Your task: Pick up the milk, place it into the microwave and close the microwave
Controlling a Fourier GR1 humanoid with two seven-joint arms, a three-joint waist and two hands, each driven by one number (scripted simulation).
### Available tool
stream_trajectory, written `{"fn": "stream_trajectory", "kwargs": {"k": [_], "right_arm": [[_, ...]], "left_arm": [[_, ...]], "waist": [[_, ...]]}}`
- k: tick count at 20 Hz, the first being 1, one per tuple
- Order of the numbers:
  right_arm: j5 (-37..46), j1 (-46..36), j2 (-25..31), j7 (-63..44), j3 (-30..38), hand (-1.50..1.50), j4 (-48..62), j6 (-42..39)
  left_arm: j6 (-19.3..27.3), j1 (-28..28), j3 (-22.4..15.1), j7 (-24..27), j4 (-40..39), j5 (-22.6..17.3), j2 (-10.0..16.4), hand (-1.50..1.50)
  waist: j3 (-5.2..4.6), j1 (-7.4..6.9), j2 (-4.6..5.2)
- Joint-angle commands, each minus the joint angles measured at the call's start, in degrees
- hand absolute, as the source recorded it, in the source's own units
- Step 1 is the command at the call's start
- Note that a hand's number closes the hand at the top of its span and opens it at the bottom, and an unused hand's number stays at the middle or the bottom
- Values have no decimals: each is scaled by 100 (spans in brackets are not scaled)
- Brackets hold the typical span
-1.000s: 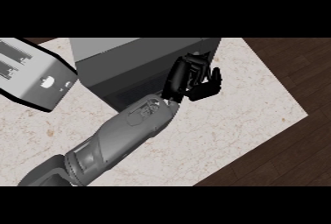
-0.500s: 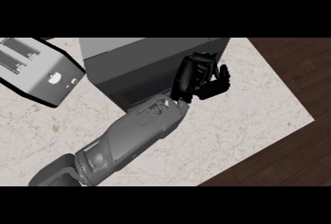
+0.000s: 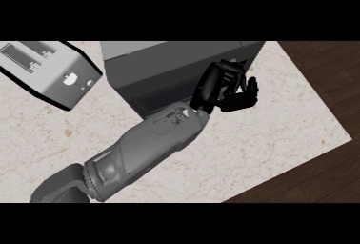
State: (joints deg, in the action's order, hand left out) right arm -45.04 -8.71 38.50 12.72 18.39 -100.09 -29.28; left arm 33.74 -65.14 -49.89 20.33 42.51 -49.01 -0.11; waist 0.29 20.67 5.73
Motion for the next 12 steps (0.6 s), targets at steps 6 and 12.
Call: {"fn": "stream_trajectory", "kwargs": {"k": [6, 12], "right_arm": [[-214, 187, 92, -114, 270, -150, -145, 137], [-318, 378, 150, -168, 403, -150, -291, 112]], "left_arm": [[131, 336, 336, 105, -982, -302, 566, -150], [-60, 379, 239, 183, -999, -482, 615, -150]], "waist": [[-43, -440, 6], [-33, -497, -20]]}}
